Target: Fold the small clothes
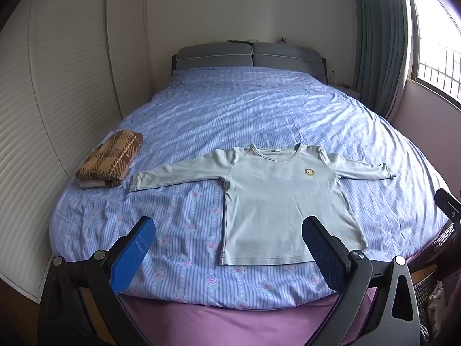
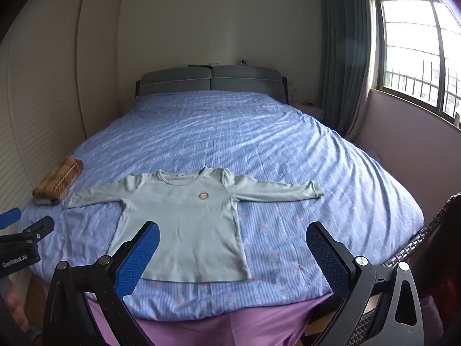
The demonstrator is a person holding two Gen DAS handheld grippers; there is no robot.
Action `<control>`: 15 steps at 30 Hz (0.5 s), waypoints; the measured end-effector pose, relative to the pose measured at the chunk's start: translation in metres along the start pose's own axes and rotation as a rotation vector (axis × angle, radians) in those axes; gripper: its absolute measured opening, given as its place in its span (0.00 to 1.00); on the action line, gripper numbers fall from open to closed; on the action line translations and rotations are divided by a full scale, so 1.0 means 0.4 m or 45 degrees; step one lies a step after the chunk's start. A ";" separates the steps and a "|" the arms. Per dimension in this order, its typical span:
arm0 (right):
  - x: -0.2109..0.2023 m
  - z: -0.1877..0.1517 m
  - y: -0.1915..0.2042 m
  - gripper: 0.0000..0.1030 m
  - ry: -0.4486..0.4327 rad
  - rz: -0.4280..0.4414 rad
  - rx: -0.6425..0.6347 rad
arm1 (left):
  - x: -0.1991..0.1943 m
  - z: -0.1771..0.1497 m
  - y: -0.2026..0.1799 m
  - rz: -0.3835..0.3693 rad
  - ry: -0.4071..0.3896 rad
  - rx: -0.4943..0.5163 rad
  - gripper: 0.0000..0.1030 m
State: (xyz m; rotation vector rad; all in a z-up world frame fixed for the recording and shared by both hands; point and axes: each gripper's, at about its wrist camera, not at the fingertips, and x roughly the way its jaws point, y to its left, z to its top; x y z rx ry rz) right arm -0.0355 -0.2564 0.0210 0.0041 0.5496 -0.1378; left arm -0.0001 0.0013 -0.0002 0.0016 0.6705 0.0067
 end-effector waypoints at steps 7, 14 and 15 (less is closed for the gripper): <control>0.003 -0.024 -0.019 0.99 0.017 0.012 0.011 | 0.008 -0.006 0.020 -0.019 0.022 0.017 1.00; 0.007 -0.015 -0.002 0.99 0.030 0.001 0.000 | 0.014 -0.014 0.015 -0.001 0.023 0.025 1.00; 0.006 -0.014 -0.002 0.99 0.029 0.002 0.000 | 0.015 -0.015 0.018 0.000 0.020 0.025 1.00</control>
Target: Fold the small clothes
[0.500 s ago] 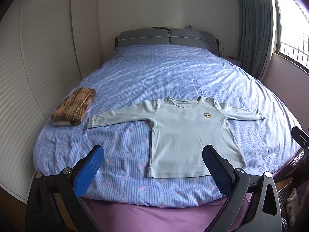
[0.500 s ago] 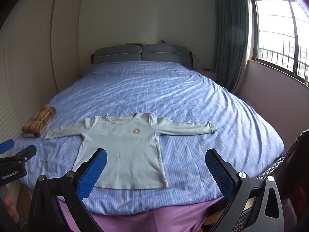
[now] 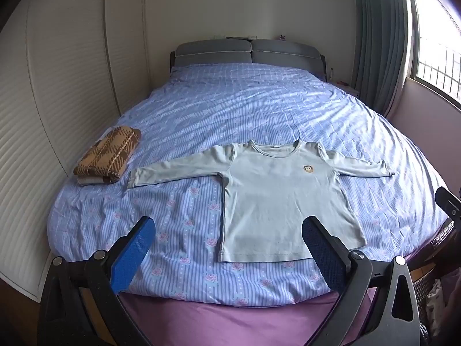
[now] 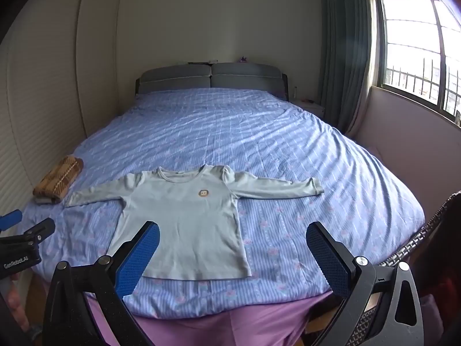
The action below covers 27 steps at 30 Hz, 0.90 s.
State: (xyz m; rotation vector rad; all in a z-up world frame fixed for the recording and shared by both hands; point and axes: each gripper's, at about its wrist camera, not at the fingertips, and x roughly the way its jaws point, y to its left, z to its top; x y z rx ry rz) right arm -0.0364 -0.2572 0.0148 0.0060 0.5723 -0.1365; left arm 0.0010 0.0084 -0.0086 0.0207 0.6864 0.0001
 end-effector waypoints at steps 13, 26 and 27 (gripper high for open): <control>-0.010 0.013 0.004 0.99 -0.011 -0.004 0.001 | -0.020 0.013 -0.014 0.004 -0.011 -0.004 1.00; -0.016 0.019 0.005 0.99 -0.021 0.000 0.003 | -0.022 0.014 -0.019 0.003 -0.016 0.004 1.00; -0.016 0.020 0.005 0.99 -0.021 0.001 0.004 | -0.023 0.014 -0.019 0.003 -0.016 0.005 1.00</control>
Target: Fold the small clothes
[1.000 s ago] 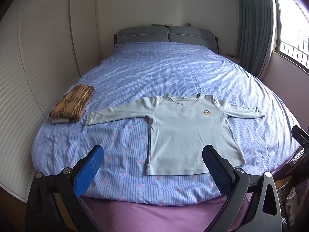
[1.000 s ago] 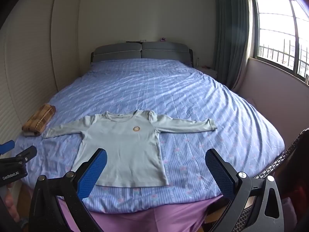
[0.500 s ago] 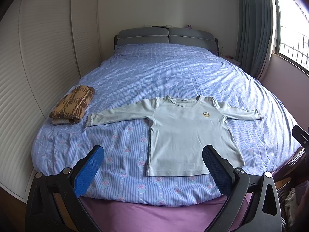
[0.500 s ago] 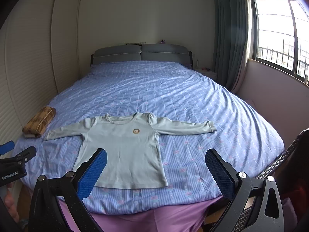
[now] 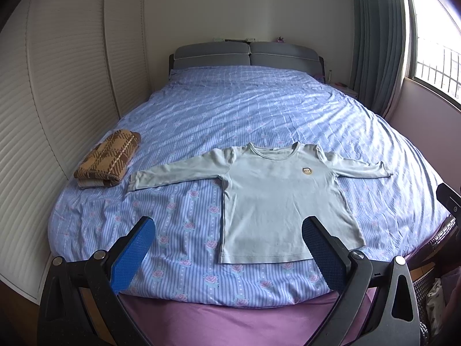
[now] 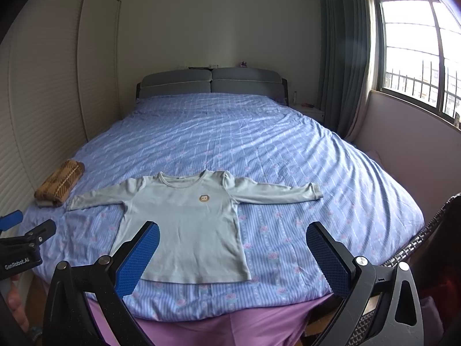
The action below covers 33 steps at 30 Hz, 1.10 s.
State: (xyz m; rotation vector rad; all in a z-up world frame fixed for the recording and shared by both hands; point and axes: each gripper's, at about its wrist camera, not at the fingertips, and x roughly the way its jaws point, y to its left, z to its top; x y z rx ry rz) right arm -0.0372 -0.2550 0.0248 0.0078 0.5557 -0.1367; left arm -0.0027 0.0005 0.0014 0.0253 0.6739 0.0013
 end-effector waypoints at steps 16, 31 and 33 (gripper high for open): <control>-0.003 0.003 -0.004 0.99 -0.007 -0.002 0.004 | 0.001 0.001 0.001 0.002 -0.001 -0.001 1.00; -0.004 0.000 -0.004 0.99 -0.009 -0.002 0.004 | 0.001 0.001 0.000 0.003 0.001 0.002 1.00; -0.004 0.001 -0.004 0.99 -0.009 -0.002 0.005 | 0.002 0.001 0.001 0.001 0.001 0.001 1.00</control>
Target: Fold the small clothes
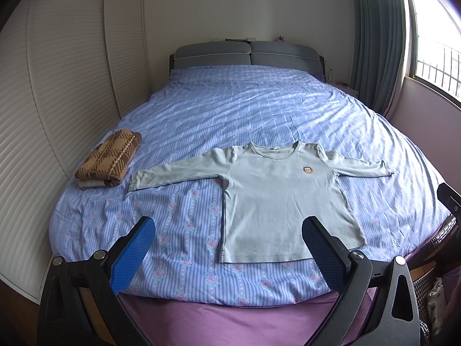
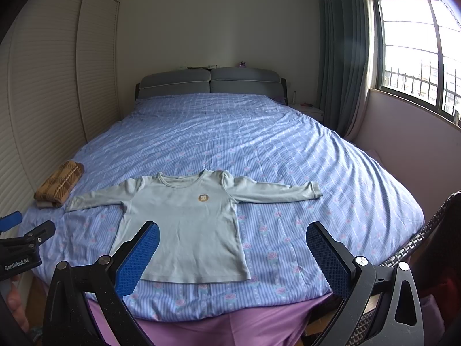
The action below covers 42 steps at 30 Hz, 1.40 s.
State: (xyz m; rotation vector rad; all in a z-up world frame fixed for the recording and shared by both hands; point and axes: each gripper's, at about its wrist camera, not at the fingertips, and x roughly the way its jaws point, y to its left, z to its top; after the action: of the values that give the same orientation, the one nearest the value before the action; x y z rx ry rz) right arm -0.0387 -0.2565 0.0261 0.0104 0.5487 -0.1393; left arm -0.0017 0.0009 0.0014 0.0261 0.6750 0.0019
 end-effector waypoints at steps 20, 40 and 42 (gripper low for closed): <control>0.002 -0.010 -0.003 0.99 -0.006 -0.005 -0.001 | 0.000 -0.004 0.005 0.004 0.002 0.002 1.00; 0.081 0.030 -0.044 0.99 -0.073 -0.030 0.070 | 0.096 0.096 -0.085 -0.018 -0.103 0.029 1.00; 0.108 0.042 -0.066 0.99 -0.097 -0.044 0.100 | 0.126 0.119 -0.115 -0.035 -0.125 0.028 1.00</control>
State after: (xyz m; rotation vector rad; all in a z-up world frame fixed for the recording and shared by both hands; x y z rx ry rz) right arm 0.0030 -0.2892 0.0185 0.0718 0.4675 -0.1941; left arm 0.0670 -0.0456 0.0060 0.0378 0.5774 -0.0334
